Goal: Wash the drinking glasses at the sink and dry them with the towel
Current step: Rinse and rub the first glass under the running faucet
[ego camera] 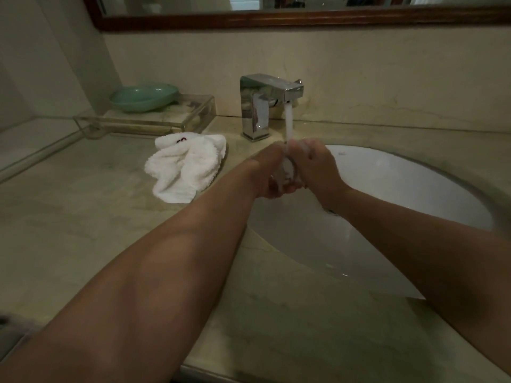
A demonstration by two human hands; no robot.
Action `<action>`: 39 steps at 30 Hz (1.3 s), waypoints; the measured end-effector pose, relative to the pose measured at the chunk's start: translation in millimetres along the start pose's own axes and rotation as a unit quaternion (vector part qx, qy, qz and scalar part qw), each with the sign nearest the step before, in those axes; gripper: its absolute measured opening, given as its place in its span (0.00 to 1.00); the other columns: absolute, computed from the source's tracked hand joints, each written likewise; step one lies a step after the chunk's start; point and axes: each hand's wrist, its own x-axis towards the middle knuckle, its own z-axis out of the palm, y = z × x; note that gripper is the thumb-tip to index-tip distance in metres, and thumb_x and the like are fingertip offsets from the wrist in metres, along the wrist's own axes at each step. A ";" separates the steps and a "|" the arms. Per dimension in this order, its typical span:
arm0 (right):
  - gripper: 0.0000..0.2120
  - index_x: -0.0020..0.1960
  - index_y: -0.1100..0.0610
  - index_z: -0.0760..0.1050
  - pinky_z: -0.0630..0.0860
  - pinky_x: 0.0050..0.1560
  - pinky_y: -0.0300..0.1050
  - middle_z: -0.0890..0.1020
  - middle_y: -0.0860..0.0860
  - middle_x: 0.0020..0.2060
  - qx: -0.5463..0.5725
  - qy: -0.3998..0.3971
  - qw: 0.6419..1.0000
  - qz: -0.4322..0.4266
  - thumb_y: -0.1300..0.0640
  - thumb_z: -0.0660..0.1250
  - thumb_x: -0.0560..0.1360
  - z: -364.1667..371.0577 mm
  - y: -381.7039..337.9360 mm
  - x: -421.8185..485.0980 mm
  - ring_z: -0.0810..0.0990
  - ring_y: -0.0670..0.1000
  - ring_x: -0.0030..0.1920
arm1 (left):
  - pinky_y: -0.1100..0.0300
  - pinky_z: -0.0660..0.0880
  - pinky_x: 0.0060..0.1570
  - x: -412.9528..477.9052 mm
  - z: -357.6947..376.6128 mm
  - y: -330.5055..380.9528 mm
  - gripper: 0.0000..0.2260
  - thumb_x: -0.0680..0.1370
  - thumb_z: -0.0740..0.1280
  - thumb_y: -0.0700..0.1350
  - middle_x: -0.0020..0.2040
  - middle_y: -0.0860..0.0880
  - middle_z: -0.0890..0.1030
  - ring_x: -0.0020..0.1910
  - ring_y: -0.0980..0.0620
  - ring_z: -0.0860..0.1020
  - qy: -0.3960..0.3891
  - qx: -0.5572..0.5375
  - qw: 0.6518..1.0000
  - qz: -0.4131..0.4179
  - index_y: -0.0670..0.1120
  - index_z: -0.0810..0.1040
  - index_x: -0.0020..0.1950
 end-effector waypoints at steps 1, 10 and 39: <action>0.22 0.47 0.58 0.77 0.77 0.36 0.51 0.82 0.52 0.39 -0.007 0.032 0.999 -0.001 0.37 0.65 0.76 -1.2 0.1 5.1 0.81 0.52 0.39 | 0.64 0.69 0.32 2.1 -0.9 -0.4 0.19 0.81 0.61 0.55 0.36 0.43 0.83 0.30 0.50 0.79 -0.008 -0.013 1.000 -0.011 0.42 0.81 0.45; 0.20 0.43 0.60 0.80 0.73 0.26 0.44 0.81 0.58 0.32 -0.023 0.076 0.997 -0.010 0.49 0.58 0.83 -9.6 1.0 8.7 0.81 0.55 0.30 | 0.61 0.70 0.35 14.9 -2.8 -3.4 0.33 0.73 0.62 0.72 0.43 0.45 0.86 0.35 0.50 0.81 0.021 0.102 0.994 0.018 0.43 0.85 0.51; 0.16 0.40 0.61 0.77 0.72 0.34 0.47 0.77 0.54 0.32 -0.147 0.128 0.974 -0.116 0.48 0.69 0.77 -1.1 -0.5 20.8 0.76 0.51 0.33 | 0.66 0.62 0.28 -0.6 -2.2 2.7 0.18 0.79 0.60 0.53 0.46 0.42 0.85 0.28 0.50 0.78 0.006 -0.005 1.000 -0.025 0.41 0.82 0.53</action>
